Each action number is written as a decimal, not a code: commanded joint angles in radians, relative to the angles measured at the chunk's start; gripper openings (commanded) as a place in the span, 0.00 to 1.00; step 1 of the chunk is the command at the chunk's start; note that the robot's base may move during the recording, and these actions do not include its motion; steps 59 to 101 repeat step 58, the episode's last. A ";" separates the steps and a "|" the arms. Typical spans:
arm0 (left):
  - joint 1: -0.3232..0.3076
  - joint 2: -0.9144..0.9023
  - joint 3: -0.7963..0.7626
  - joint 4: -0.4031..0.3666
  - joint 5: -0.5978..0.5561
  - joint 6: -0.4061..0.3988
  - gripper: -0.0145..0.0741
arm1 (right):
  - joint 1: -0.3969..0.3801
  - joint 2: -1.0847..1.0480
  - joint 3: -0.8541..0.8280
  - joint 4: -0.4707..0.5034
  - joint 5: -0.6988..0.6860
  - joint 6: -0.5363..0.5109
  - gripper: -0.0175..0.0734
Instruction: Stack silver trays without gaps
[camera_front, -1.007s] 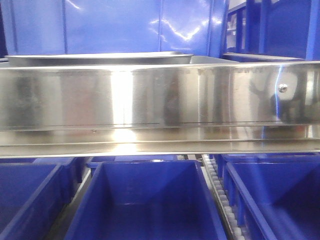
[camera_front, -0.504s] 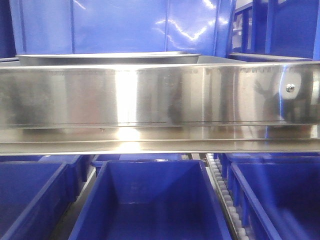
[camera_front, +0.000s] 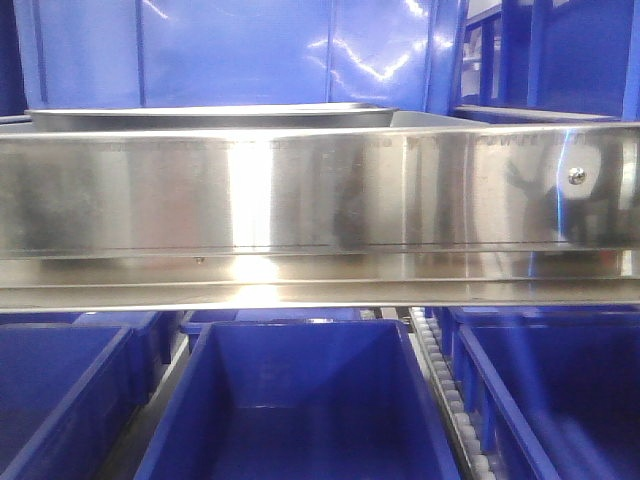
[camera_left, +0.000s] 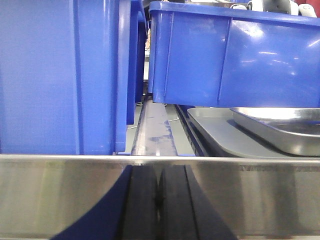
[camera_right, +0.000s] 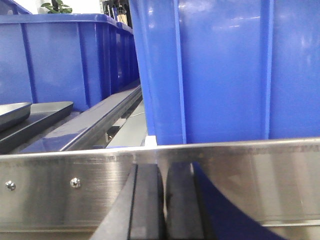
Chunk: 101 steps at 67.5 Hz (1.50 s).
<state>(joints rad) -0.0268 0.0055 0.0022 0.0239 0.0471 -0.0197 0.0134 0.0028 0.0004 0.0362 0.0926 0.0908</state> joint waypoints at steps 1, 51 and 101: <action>0.002 -0.006 -0.002 0.007 -0.021 -0.009 0.15 | -0.005 -0.003 0.000 0.003 -0.015 -0.008 0.17; 0.002 -0.006 -0.002 0.007 -0.021 -0.009 0.15 | -0.005 -0.003 0.000 0.003 -0.015 -0.008 0.17; 0.002 -0.006 -0.002 0.007 -0.021 -0.009 0.15 | -0.005 -0.003 0.000 0.003 -0.015 -0.008 0.17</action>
